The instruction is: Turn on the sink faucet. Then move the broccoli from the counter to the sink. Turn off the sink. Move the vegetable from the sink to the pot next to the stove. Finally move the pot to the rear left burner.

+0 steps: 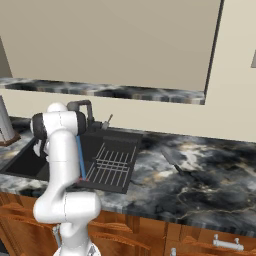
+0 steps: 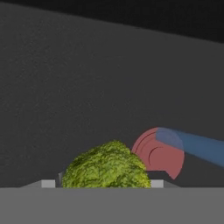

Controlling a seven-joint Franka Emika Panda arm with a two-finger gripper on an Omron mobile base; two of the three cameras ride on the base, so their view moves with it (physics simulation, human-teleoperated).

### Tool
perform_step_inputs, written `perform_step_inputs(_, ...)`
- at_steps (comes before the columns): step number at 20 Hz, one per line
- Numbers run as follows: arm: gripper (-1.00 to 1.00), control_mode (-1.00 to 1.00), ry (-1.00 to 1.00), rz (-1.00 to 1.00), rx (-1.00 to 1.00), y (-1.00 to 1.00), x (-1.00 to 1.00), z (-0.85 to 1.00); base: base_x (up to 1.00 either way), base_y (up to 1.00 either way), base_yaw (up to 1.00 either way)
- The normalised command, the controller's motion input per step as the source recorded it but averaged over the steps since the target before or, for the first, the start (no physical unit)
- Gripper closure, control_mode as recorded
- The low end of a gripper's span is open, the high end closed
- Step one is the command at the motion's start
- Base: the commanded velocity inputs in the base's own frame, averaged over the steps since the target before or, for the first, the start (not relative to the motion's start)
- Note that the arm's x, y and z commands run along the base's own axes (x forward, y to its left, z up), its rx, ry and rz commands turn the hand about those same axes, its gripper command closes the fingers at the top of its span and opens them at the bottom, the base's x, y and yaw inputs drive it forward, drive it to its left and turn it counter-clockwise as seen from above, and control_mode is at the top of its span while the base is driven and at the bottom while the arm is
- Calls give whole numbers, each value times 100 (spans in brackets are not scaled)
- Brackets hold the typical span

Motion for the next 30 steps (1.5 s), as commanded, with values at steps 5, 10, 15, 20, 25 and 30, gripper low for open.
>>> perform_step_inputs(5,100,-100,0,0,0,0,0,-25,0,0,0)
perform_step_inputs(10,100,-100,0,0,0,0,0,-22,0,0,0)
perform_step_inputs(15,100,-100,-1,0,0,0,0,-14,0,0,0)
perform_step_inputs(20,100,-100,0,0,0,0,0,-11,0,0,0)
perform_step_inputs(25,100,-100,0,0,0,0,0,-13,0,0,0)
perform_step_inputs(30,100,-100,0,0,0,0,0,-12,0,0,0)
